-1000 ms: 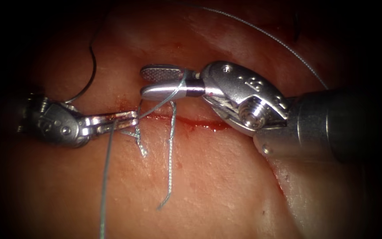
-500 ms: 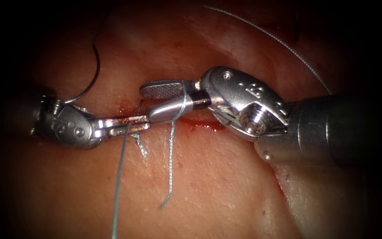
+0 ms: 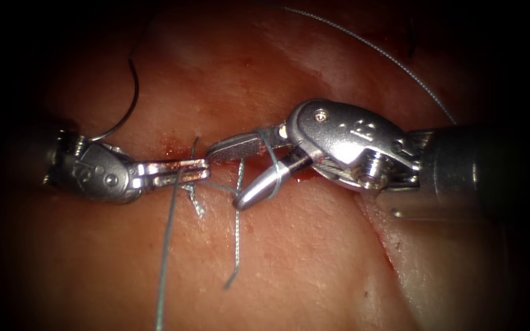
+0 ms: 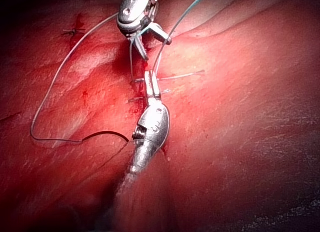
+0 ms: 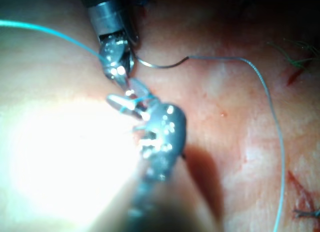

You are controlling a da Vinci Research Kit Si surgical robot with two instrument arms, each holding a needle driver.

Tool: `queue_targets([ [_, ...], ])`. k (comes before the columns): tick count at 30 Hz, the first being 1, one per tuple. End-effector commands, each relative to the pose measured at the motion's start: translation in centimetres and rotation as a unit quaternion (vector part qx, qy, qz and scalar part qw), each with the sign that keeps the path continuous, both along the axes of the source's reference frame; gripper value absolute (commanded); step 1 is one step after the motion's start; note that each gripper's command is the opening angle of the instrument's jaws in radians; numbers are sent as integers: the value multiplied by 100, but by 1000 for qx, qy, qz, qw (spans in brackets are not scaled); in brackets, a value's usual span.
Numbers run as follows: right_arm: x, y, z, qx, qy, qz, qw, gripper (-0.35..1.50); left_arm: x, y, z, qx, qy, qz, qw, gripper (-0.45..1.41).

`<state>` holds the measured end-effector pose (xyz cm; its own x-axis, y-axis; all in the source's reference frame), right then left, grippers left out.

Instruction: Wound Closure

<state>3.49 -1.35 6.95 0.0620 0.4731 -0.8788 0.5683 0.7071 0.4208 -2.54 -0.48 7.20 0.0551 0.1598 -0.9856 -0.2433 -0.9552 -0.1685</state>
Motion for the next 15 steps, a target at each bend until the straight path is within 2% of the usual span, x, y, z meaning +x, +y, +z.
queue_targets([
  [1,9,-9,7,-10,-2,-25,1000,68,-7,-1,7,0,1,3,1000,-45],
  [10,20,-45,16,-52,-8,-108,993,69,-12,1,7,1,5,10,1000,-45],
  [15,26,-58,22,-65,-6,-133,989,69,-14,-1,6,5,8,15,1000,-45],
])
